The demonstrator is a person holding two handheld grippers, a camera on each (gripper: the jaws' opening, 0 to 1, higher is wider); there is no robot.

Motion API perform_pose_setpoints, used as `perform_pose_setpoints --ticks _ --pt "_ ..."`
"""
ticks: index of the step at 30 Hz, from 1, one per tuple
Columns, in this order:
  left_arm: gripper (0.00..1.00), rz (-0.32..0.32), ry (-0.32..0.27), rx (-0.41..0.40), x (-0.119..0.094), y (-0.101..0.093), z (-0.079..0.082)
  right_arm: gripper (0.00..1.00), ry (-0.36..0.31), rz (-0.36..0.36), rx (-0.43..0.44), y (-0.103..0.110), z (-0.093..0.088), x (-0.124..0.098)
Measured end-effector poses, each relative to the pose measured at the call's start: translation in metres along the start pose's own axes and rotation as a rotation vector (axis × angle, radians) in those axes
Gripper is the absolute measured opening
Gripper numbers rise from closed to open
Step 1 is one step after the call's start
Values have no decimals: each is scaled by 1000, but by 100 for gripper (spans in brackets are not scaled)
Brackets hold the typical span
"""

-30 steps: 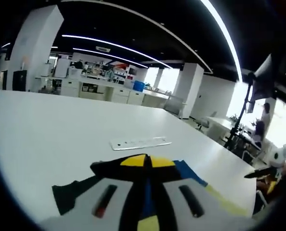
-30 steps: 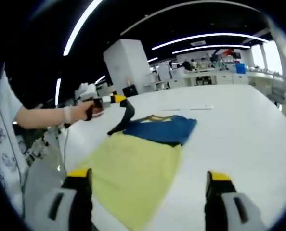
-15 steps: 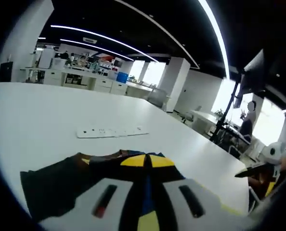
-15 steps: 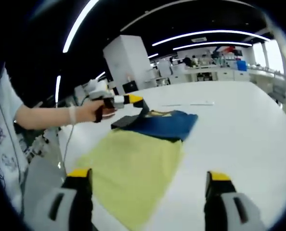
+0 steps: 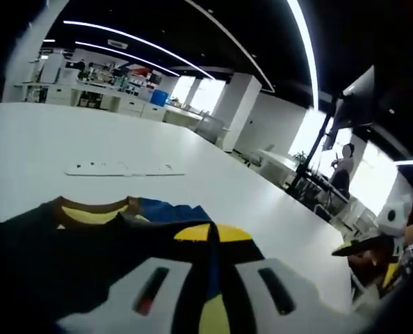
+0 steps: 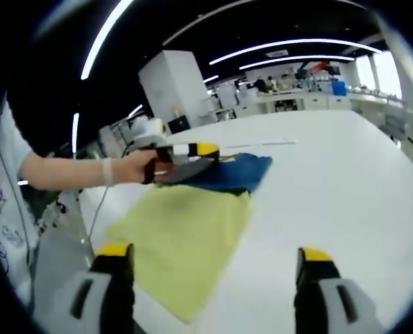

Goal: Fold the garment on the visible template until the final outline fits inside the template.

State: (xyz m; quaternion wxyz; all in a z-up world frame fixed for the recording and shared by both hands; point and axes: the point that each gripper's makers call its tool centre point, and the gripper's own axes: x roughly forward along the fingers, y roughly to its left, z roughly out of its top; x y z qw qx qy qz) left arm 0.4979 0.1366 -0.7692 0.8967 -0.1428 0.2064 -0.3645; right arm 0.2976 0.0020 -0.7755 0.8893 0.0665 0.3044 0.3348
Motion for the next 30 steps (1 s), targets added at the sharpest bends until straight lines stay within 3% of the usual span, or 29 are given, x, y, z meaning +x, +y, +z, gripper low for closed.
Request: perform_pose_setpoints --ticks 6,21,26,30 --pt "0 -42 46 17 10 -19 -19 98 0 -1 9 0 -2 1" --pt "0 -46 141 24 23 -20 -50 98 7 -12 37 -2 -9 -1" --pt "0 -41 148 63 22 -21 -52 98 3 -13 46 -2 -9 -1" --pt "0 -94 139 76 20 -32 -48 98 4 -9 46 0 -9 1"
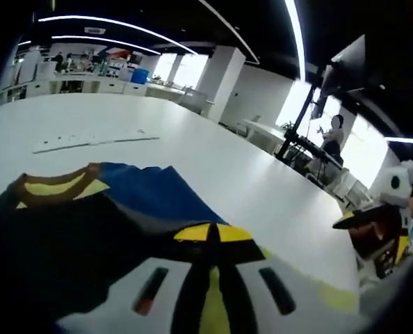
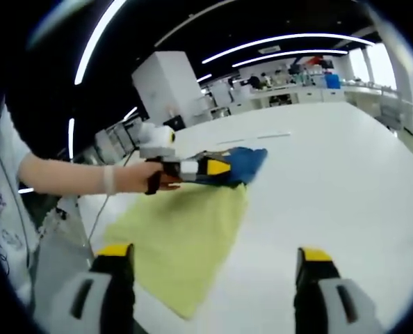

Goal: Fold the garment on the visible template until the final outline fits inside the template.

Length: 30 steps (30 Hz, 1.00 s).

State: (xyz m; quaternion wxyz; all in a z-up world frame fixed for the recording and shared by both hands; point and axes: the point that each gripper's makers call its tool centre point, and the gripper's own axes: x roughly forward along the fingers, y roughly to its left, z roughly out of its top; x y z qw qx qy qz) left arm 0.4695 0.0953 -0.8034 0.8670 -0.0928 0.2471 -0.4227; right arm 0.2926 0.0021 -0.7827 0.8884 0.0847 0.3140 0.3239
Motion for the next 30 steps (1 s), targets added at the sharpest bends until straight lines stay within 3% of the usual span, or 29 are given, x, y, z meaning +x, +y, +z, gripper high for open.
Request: perform_pose_setpoints --ticks 5,10,16,22,27,30 --pt "17 -33 -6 88 -2 -18 6 97 -2 5 0 0 2 2" --pt "30 -39 -16 116 -5 -21 10 97 -2 9 -5 4 2 2" --pt "58 -5 -42 128 -11 -14 23 97 -3 3 -2 3 1 1" --pt "84 78 -15 93 -23 7 19 97 -6 7 -7 6 2 2" --pt "83 125 -2 63 -34 21 13 97 1 13 -15 7 1 4" --pt "83 156 -1 -10 -40 34 8 97 1 15 -15 7 1 4"
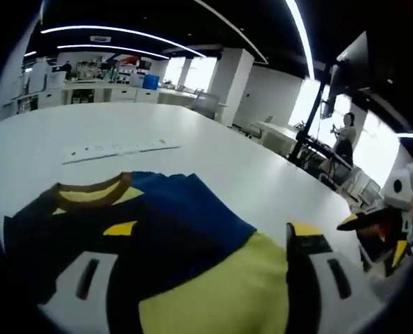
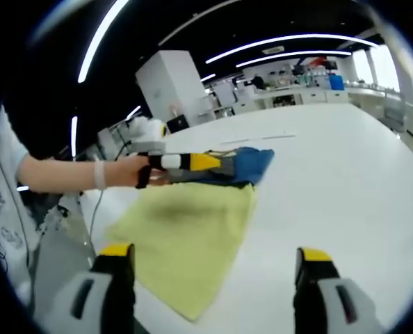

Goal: Fold the garment on the visible template until the final outline fits inside the template.

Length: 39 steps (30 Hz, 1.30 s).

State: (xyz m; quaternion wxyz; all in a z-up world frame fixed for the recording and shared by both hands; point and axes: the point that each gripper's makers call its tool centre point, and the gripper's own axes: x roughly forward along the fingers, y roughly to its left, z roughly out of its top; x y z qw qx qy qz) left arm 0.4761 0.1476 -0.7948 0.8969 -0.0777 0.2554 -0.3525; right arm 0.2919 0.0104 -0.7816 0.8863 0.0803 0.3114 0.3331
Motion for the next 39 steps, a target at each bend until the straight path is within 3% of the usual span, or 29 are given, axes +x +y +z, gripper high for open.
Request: perform_pose_setpoints --ticks 4,12,25,31,39 --pt "78 33 15 -27 -4 13 -8 97 -2 -2 4 -2 0 -1" --pt "48 75 26 -98 -3 34 -13 96 4 -8 11 -3 -4 -1" --pt "27 143 58 -121 -5 43 -26 96 10 -19 22 -6 -10 -4" --pt "9 174 62 -136 -4 56 -27 96 10 -19 25 -6 -11 -3" --pt "0 182 45 -166 -6 58 -22 96 15 -25 31 -8 -14 -4"
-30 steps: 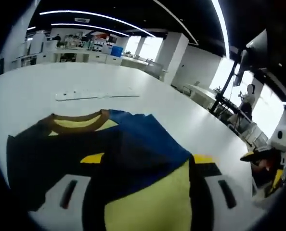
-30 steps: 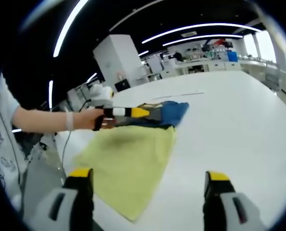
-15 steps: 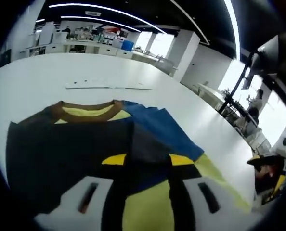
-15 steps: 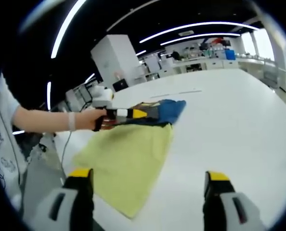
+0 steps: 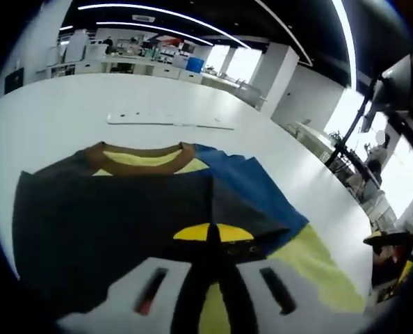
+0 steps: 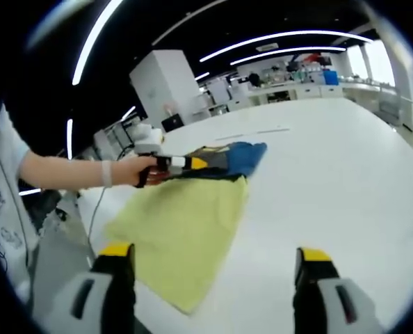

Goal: Fold the garment on the visible template until the final outline fits inside the template.

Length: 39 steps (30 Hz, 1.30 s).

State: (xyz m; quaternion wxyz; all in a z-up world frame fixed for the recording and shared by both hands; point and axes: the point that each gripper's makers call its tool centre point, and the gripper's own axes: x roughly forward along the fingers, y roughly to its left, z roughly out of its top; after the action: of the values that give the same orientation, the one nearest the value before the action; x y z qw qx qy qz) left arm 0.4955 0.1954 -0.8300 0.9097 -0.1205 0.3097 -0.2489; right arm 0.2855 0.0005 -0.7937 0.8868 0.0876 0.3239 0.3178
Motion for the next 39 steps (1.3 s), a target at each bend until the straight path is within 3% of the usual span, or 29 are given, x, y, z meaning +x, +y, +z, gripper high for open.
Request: perform_pose_setpoints --ticks 5,17,24,27,33,36,39 --pt "0 -75 -39 -32 -1 -16 13 96 -3 1 12 0 -1 1" --pt "0 -146 -123 -90 16 -41 53 96 -11 14 10 -1 3 4" --pt "0 -200 -92 -4 26 -67 50 96 -9 13 17 -3 3 5" --pt "0 -200 -103 115 28 -75 49 96 -7 9 22 -4 0 3" --pt "14 -227 -84 144 28 -84 43 96 -6 5 32 -3 -3 1" --pt "32 -228 -84 155 28 -82 43 96 -7 6 31 -3 -3 1" --pt "56 -229 -84 194 28 -85 43 96 -13 7 30 -2 -2 1"
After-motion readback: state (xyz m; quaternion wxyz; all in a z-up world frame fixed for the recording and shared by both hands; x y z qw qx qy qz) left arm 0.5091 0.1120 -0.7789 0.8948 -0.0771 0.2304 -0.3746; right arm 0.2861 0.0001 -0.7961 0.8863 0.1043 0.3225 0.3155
